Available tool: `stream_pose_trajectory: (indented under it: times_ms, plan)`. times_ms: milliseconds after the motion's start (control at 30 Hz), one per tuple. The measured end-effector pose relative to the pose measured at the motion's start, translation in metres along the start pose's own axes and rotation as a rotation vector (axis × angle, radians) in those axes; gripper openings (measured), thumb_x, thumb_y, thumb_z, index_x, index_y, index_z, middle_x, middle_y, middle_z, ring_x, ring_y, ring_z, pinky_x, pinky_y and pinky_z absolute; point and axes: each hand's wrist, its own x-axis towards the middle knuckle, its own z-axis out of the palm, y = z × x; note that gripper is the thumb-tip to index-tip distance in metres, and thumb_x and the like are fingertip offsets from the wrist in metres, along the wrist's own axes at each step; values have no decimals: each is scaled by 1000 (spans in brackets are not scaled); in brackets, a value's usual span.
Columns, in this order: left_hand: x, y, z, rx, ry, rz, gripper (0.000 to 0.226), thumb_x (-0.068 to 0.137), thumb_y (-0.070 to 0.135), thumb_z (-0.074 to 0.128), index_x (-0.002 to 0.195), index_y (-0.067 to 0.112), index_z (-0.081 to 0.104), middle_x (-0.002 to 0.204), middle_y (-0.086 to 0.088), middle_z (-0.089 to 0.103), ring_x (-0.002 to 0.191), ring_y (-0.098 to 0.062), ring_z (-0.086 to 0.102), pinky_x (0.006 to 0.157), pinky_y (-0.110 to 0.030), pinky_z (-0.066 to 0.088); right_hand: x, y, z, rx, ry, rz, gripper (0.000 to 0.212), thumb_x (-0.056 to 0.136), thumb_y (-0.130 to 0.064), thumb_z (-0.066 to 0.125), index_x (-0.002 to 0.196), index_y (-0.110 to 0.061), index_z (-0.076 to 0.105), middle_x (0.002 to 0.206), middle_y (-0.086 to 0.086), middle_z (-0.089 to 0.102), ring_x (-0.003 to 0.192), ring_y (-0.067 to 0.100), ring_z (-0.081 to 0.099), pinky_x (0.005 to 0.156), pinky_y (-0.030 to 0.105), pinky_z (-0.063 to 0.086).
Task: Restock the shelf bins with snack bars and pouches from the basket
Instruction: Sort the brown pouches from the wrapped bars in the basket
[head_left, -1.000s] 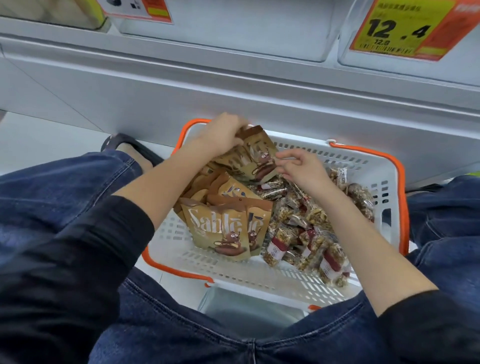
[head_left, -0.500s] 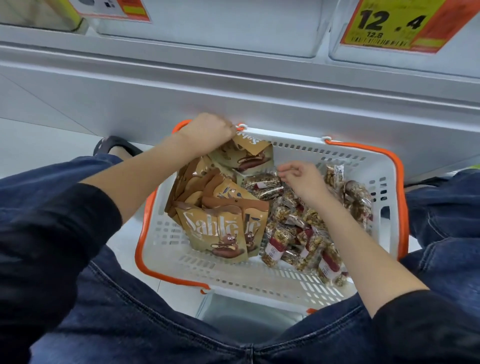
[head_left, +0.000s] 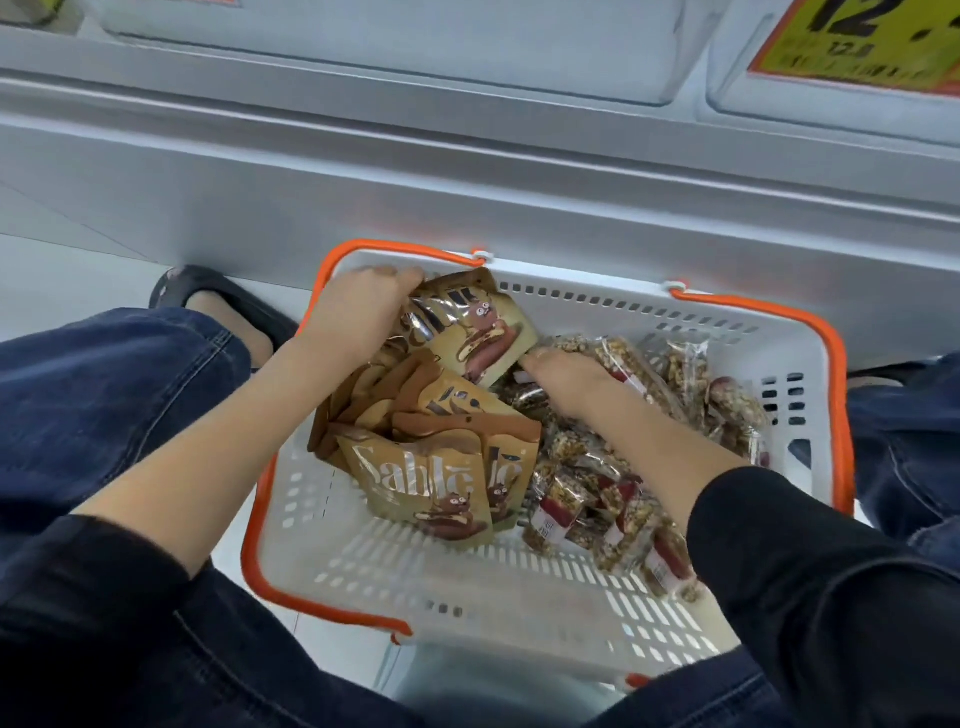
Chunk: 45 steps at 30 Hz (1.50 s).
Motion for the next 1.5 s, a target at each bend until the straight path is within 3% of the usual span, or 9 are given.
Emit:
stream_pose_trajectory:
  times_ms: [133,333,467,633,833,1133,1300,1400,1500]
  plan:
    - [6,-17,-9,98,42,15,25,84,-6,56,107,5,58,85,-20,59,78,-40,58,54,-37,38,15,-7,4,-140,-83,59,83,80,-4,69,147,-5,20,149,12,28,138,28,30,101,41,43]
    - [8,-16,-10,41,31,9,14,89,0,54,102,3,57,86,-19,59,81,-37,56,56,-37,38,26,-18,7,-511,-57,46,61,87,-18,59,141,-6,33,140,11,45,131,28,36,105,33,28]
    - [7,-16,-15,-17,43,-14,14,94,12,51,105,4,56,89,-18,58,85,-36,55,60,-35,39,31,-16,-1,-514,-159,22,43,87,-29,64,127,-16,56,132,2,56,126,23,43,106,32,26]
    - [5,-13,-17,-24,23,-26,11,95,10,50,104,5,55,92,-16,58,87,-36,55,62,-35,38,5,1,-30,-381,-223,-100,56,71,-52,76,112,-18,63,114,2,62,111,23,51,87,30,38]
    - [3,-8,-19,21,39,12,17,93,3,49,108,3,57,96,-20,60,90,-37,56,62,-34,34,-52,19,-59,-252,-226,-220,72,67,-44,79,132,-26,52,111,0,67,98,21,59,74,27,45]
    - [4,56,-11,168,-76,210,46,89,-5,48,129,16,52,121,-10,61,104,-28,61,74,-35,49,-134,9,-34,-441,-185,-396,45,80,-2,58,119,-25,52,113,2,64,117,24,46,92,42,41]
    - [8,71,16,259,-222,199,34,91,-3,44,118,12,58,115,-10,66,101,-29,65,80,-41,55,-163,8,1,-456,-282,-339,64,85,-3,59,142,-23,35,156,3,27,145,19,12,104,53,21]
    - [16,74,14,281,-240,139,35,91,-6,43,117,10,60,114,-10,66,102,-29,65,80,-40,53,-166,2,19,-521,-370,-288,80,87,-23,62,152,-22,15,161,2,0,148,18,-3,113,56,-3]
    - [25,76,1,315,-216,116,32,91,-4,45,114,9,63,111,-11,67,98,-29,66,79,-37,54,-164,-2,26,-536,-378,-274,82,87,-29,59,153,-22,10,161,2,-5,148,20,-4,113,54,-11]
